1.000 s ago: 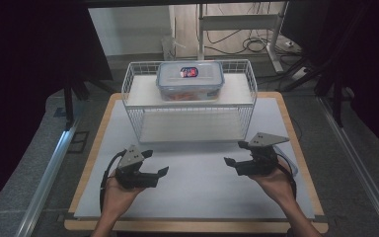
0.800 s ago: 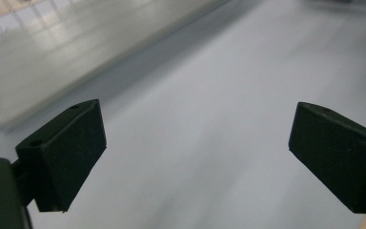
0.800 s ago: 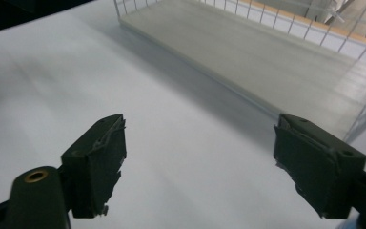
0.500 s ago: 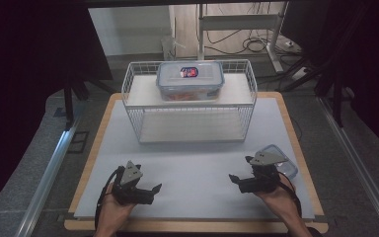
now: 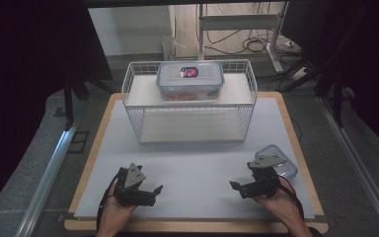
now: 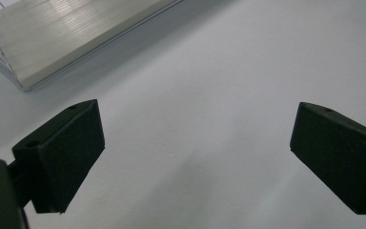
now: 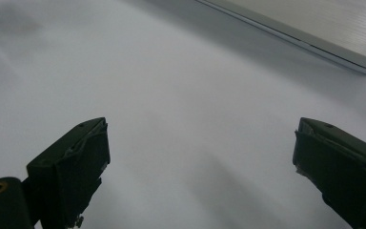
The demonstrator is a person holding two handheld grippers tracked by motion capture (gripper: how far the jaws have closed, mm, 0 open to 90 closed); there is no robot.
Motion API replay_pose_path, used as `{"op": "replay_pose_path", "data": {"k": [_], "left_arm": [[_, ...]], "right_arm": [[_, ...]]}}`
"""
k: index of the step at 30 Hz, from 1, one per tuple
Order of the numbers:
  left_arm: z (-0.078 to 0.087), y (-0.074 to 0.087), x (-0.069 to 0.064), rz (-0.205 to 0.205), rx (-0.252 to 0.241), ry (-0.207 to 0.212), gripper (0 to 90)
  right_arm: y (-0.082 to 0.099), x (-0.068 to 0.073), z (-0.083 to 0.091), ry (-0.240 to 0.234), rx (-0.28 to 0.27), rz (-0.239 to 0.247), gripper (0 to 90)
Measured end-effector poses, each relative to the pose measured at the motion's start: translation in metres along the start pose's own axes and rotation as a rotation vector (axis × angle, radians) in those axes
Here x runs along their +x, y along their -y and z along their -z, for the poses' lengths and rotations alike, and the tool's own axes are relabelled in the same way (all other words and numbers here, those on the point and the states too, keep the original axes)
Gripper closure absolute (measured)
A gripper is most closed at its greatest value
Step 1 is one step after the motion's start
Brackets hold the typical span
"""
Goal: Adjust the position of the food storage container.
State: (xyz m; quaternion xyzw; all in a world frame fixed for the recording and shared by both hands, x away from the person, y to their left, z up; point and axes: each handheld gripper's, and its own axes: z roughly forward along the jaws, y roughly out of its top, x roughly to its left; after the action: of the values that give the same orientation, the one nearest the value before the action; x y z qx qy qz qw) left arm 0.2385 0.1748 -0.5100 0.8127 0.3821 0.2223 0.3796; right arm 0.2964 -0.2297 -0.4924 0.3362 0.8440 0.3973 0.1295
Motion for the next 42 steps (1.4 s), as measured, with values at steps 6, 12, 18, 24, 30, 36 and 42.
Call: {"op": "replay_pose_path", "data": {"k": [6,12,18,24,30,36,42], "left_arm": [[0.002,0.000,0.001,0.014,-0.014,0.001,4.4],[0.001,0.001,0.002,0.012,-0.005,0.005,4.5],[0.000,0.002,0.004,0.018,-0.001,0.008,4.8],[0.000,0.003,0.004,0.018,0.002,0.009,5.0],[-0.002,0.003,0.005,0.020,0.008,0.015,5.1],[-0.004,0.004,0.003,0.012,0.021,0.018,5.2],[-0.005,0.004,0.003,0.008,0.032,0.022,5.3]], "right_arm": [[-0.003,-0.009,0.009,0.045,-0.008,-0.025,27.7],[-0.007,-0.027,0.029,0.132,-0.004,-0.020,68.8],[-0.003,-0.055,0.047,0.202,-0.030,-0.087,86.2],[0.009,-0.086,0.064,0.300,-0.061,-0.178,90.0],[0.024,-0.111,0.074,0.373,-0.043,-0.254,90.0],[0.032,-0.122,0.069,0.384,0.016,-0.287,90.0],[0.034,-0.122,0.067,0.379,0.026,-0.299,90.0]]}}
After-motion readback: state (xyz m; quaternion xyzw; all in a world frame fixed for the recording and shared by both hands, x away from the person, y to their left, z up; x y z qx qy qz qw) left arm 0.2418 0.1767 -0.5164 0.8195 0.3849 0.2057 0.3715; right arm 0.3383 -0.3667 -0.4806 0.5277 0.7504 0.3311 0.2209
